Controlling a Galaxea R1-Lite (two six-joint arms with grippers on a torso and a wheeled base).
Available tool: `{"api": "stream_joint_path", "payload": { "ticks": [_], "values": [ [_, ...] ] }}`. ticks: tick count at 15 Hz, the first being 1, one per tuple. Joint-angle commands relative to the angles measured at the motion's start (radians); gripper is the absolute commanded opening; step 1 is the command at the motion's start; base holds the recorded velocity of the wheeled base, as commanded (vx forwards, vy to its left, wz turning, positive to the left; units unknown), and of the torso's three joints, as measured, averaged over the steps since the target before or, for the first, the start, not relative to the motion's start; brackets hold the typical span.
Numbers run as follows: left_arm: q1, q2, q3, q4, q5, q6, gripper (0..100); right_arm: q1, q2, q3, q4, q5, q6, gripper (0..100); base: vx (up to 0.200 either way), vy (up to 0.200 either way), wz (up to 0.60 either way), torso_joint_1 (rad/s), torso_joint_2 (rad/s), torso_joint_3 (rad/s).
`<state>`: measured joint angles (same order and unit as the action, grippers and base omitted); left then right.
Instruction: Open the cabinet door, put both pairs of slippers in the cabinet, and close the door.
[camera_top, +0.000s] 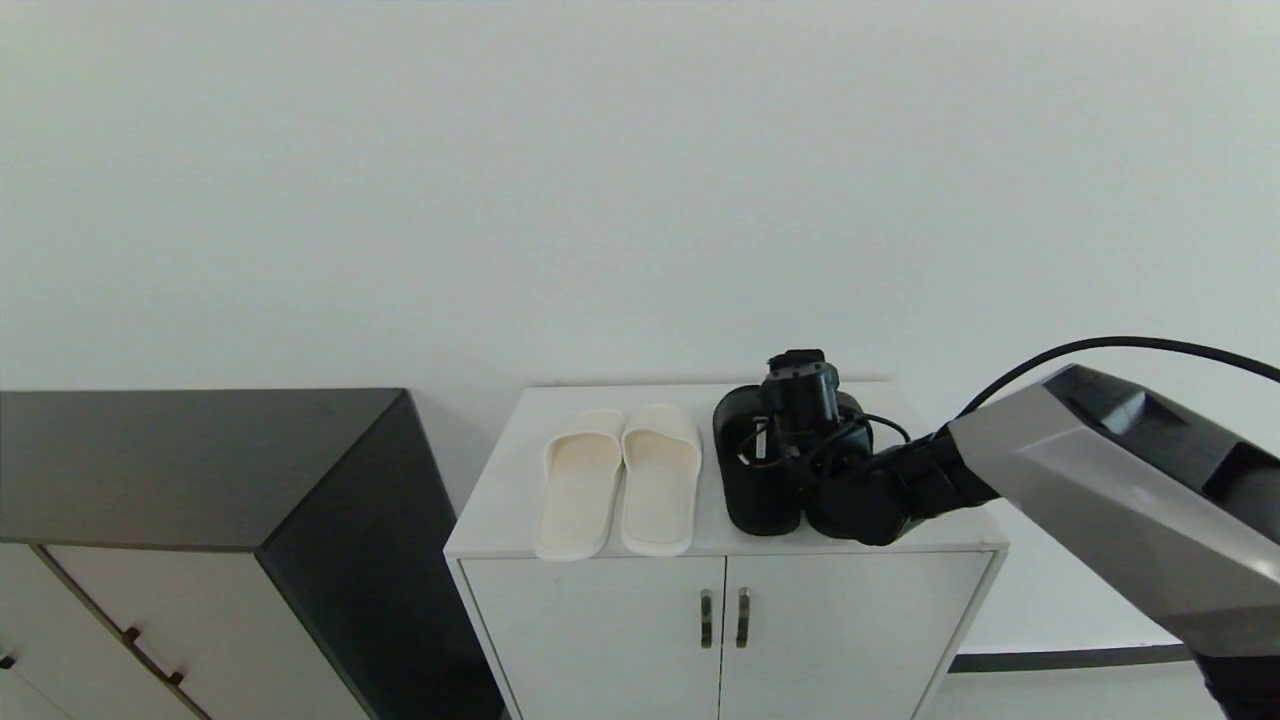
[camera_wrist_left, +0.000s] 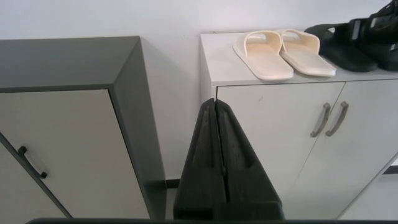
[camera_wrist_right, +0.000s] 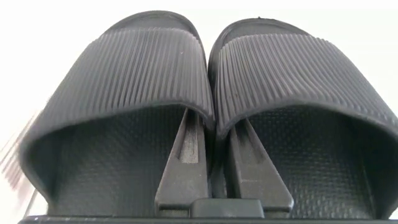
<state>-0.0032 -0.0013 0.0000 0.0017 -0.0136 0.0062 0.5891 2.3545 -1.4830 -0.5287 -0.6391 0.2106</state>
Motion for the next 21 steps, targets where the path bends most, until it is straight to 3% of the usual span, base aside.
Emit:
{"api": "stream_joint_path", "payload": {
  "ticks": [1,5,10,12,18,21],
  "values": [
    [0.000,0.001,0.000,0.000,0.000,0.000,0,0.024,-0.162,0.124,-0.002,0.009,0.000,0,0.000,0.000,0.00,0.000,0.00,0.000],
    [0.000,0.001,0.000,0.000,0.000,0.001,0,0.104,-0.348,0.388,-0.086,0.079,-0.004,0,0.000,0.000,0.00,0.000,0.00,0.000],
    [0.000,0.001,0.000,0.000,0.000,0.003,0,0.182,-0.669,0.860,-0.209,0.404,-0.045,0,0.000,0.000,0.00,0.000,0.00,0.000],
    [0.000,0.001,0.000,0.000,0.000,0.003,0,0.219,-0.771,0.971,-0.209,0.454,-0.085,0,0.000,0.000,0.00,0.000,0.00,0.000],
    [0.000,0.001,0.000,0.000,-0.002,0.001,0,0.225,-0.814,1.007,-0.209,0.530,-0.091,0,0.000,0.000,0.00,0.000,0.00,0.000],
    [0.000,0.001,0.000,0.000,0.000,0.000,0,0.225,-0.776,1.011,-0.211,0.556,-0.089,0,-0.200,0.000,0.00,0.001,0.00,0.004]
  ]
}}
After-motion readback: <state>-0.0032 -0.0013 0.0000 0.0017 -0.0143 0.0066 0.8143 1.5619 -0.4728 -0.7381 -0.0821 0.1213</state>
